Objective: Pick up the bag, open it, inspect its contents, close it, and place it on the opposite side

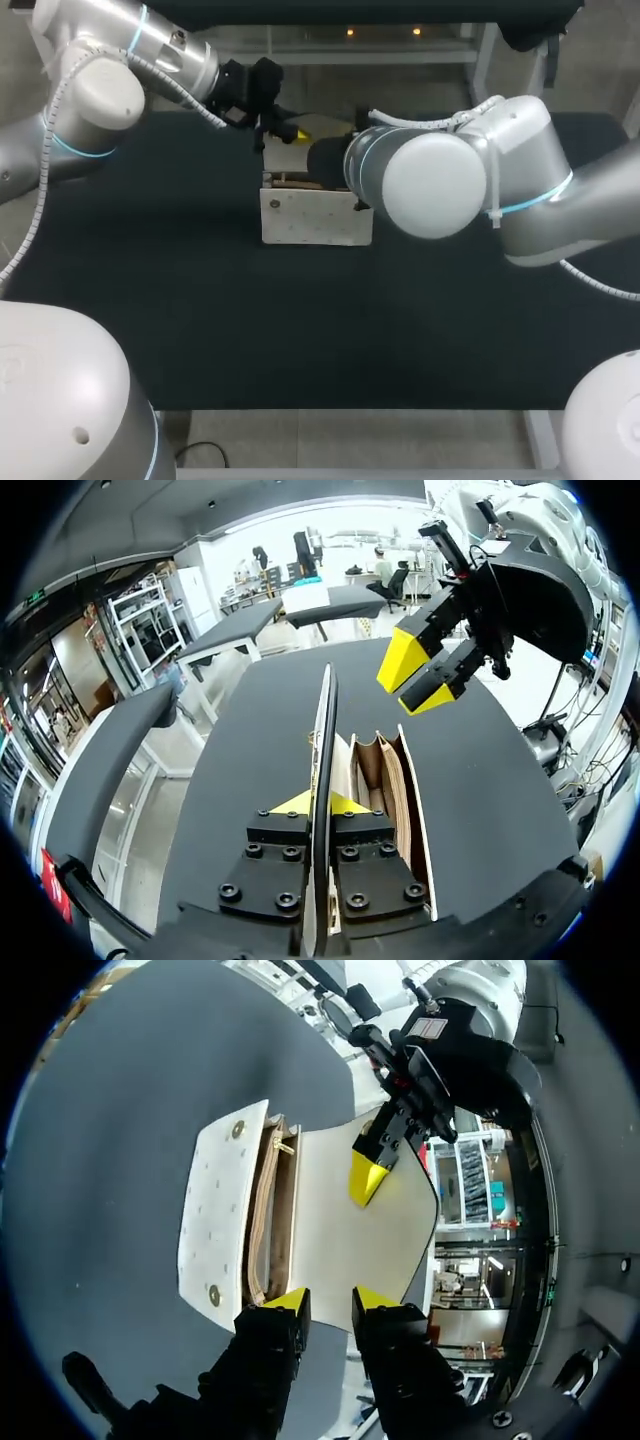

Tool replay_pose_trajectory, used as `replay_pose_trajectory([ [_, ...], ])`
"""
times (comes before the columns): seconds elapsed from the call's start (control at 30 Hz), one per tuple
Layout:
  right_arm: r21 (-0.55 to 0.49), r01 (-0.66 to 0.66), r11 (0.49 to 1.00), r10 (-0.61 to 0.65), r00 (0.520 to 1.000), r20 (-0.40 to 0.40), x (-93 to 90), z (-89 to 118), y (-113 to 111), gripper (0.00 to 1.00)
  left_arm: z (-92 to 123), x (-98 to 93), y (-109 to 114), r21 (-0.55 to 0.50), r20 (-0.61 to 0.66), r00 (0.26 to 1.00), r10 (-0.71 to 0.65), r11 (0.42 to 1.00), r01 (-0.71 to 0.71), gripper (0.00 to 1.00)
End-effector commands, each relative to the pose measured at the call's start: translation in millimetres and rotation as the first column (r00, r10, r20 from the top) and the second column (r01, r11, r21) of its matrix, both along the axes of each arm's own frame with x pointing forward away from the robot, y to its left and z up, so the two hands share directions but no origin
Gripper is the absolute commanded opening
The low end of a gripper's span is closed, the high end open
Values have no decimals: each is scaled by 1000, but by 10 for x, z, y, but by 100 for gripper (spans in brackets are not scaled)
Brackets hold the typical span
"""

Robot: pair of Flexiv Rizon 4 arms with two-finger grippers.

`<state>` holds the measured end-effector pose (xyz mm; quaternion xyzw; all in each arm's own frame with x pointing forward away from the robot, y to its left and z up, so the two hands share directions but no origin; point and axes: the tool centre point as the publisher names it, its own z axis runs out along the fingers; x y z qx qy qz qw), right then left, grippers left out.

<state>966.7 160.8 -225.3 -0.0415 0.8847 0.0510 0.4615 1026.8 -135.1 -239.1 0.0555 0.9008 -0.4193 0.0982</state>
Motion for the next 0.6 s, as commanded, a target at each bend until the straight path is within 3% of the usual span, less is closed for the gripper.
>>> replay_pose_trajectory([
  [0.03, 1, 3, 1000, -3, 1000, 6, -108, -34, -27, 26, -136, 182, -40, -22, 28, 1000, -9, 1000, 10, 0],
  [0.23, 7, -6, 1000, 7, 999, -47, -202, -189, 12, 12, -240, 291, -38, -19, 122, 992, -13, 1000, 15, 0],
  [0.3, 18, -4, 1000, 6, 997, -72, -221, -249, 16, 0, -287, 296, -40, -5, 173, 985, -14, 1000, 15, 0],
  [0.6, 49, 12, 999, -5, 989, -147, -262, -431, 28, 0, -451, 337, 3, 22, 248, 969, -7, 1000, 2, 0],
])
